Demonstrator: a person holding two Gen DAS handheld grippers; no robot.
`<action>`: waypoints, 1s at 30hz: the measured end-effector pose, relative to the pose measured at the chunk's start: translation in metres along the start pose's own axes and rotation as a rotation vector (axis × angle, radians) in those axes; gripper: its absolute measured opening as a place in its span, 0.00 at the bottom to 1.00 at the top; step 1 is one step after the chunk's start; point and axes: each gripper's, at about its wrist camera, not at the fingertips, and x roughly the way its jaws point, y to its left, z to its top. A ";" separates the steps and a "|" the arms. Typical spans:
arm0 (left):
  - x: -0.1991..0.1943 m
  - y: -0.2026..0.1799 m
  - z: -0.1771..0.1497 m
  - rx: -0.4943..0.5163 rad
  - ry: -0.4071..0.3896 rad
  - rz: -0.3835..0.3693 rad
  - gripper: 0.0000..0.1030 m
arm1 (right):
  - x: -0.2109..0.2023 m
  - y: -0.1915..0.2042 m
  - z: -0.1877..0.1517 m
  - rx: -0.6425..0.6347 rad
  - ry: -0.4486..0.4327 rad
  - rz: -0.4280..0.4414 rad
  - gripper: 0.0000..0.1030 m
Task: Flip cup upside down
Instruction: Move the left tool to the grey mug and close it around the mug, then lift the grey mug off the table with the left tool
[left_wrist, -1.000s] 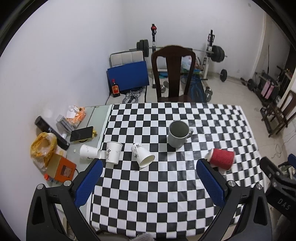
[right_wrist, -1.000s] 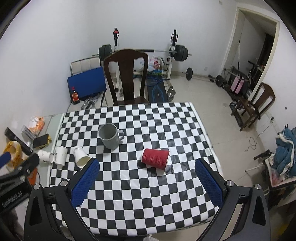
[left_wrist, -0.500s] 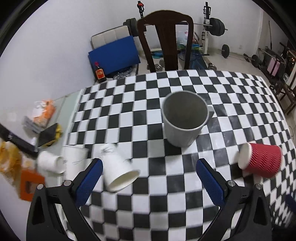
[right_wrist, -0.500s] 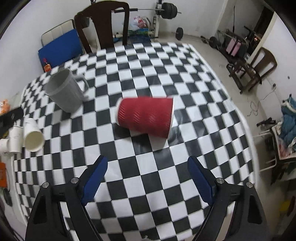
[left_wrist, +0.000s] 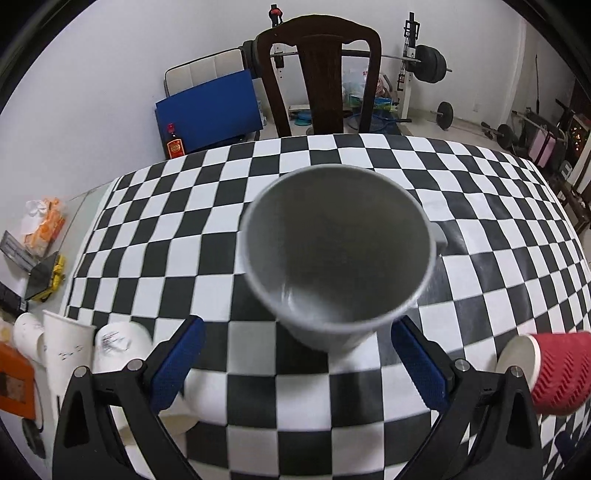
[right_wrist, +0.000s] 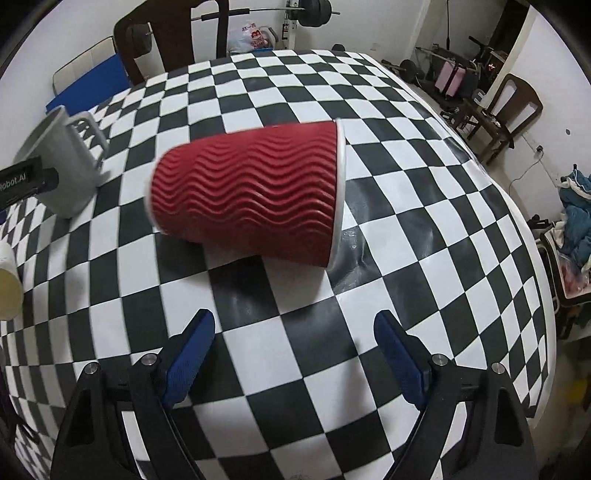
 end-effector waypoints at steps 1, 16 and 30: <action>0.002 -0.001 0.000 0.000 -0.004 -0.004 0.99 | -0.001 -0.002 0.000 0.000 0.002 -0.001 0.87; -0.009 -0.014 0.004 0.049 -0.102 -0.052 0.75 | 0.001 -0.007 -0.008 -0.017 -0.002 -0.026 0.87; -0.120 0.000 -0.035 0.124 0.124 -0.157 0.74 | -0.063 -0.016 -0.015 -0.067 0.072 0.023 0.87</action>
